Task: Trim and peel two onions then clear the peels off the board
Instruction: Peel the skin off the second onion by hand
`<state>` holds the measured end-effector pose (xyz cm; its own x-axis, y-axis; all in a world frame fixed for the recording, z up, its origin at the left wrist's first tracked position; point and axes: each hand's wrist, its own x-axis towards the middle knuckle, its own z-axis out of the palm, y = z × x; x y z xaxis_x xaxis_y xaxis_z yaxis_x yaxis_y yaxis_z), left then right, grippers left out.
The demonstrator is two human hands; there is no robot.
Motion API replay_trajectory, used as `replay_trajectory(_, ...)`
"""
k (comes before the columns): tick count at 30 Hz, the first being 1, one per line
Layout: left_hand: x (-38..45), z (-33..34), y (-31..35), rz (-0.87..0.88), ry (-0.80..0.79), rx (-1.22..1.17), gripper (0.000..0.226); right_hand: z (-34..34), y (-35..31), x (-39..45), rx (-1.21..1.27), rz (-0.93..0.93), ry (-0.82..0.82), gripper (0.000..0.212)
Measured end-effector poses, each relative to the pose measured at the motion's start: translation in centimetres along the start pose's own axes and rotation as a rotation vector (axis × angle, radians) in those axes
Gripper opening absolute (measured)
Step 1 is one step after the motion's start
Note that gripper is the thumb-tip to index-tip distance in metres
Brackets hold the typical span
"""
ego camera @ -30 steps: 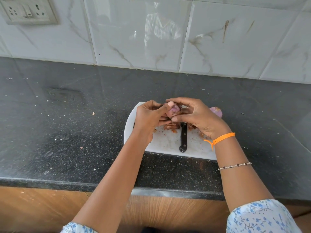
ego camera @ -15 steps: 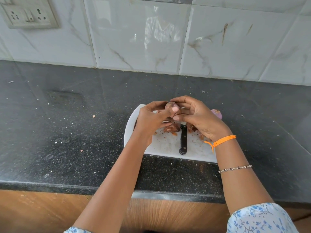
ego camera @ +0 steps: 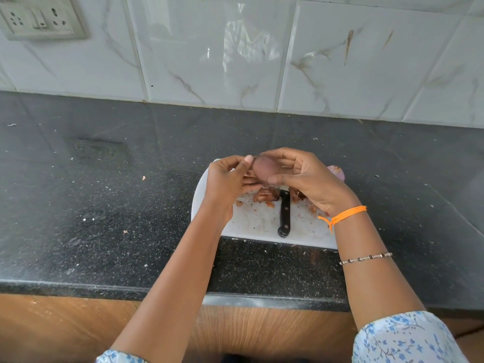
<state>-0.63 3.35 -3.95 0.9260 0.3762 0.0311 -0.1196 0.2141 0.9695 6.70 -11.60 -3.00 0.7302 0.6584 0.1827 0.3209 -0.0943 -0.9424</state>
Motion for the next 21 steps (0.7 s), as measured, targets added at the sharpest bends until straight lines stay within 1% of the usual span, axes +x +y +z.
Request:
replay_trajectory(1, -0.03, 0.08, 0.09, -0.025, -0.01, -0.016, 0.022, 0.01, -0.03, 0.02, -0.013, -0.007, 0.016, 0.042)
replay_trajectory(4, -0.23, 0.43, 0.18, -0.104, -0.104, -0.033, 0.027, 0.34, -0.26, -0.02, -0.05, -0.039, 0.048, 0.041)
replay_trajectory(7, -0.43, 0.65, -0.05, -0.08, -0.124, -0.034, 0.01, 0.85, -0.47, -0.01, -0.105, -0.081, 0.075, 0.04)
replay_trajectory(8, -0.37, 0.56, -0.14, -0.069, -0.126, -0.053, 0.01, 0.9, -0.56, 0.01, -0.124, -0.083, 0.083, 0.041)
replay_trajectory(11, -0.15, 0.19, -0.11, -0.069, -0.178, -0.115, 0.022, 0.67, -0.53, 0.06, -0.156, -0.077, 0.097, 0.046)
replay_trajectory(14, -0.14, 0.18, -0.15, -0.063, -0.229, -0.129, 0.032, 0.29, -0.44, -0.01, -0.142, -0.07, 0.111, 0.047)
replay_trajectory(21, -0.03, -0.01, -0.27, -0.062, -0.289, -0.141, 0.033, -0.08, -0.44, -0.1, -0.111, -0.071, 0.109, 0.048)
